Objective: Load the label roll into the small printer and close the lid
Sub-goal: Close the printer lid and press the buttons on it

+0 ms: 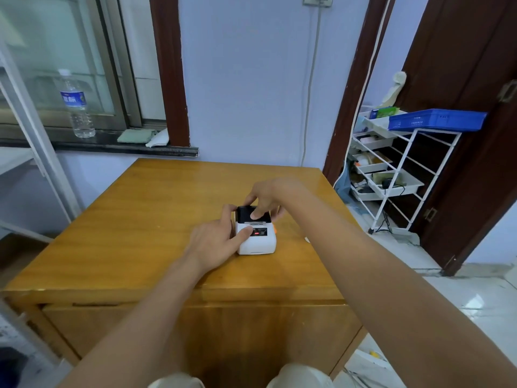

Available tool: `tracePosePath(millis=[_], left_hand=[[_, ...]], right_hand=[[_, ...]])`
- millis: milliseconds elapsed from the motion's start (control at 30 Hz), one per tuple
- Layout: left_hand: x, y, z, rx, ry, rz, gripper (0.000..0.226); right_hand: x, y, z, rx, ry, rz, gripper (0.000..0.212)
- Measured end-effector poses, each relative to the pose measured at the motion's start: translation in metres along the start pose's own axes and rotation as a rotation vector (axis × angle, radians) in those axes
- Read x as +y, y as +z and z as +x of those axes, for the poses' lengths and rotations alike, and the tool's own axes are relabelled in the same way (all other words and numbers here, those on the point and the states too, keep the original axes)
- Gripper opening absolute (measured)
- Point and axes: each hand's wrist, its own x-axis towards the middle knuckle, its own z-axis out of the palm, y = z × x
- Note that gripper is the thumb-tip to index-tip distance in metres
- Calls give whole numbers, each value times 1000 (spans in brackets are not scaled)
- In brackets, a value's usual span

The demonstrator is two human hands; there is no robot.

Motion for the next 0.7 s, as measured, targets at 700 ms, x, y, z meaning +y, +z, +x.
tracePosePath(millis=[700], left_hand=[[-2,1,-3,16,31,32,67]], right_hand=[[34,137,-37,658,-154,873,54]])
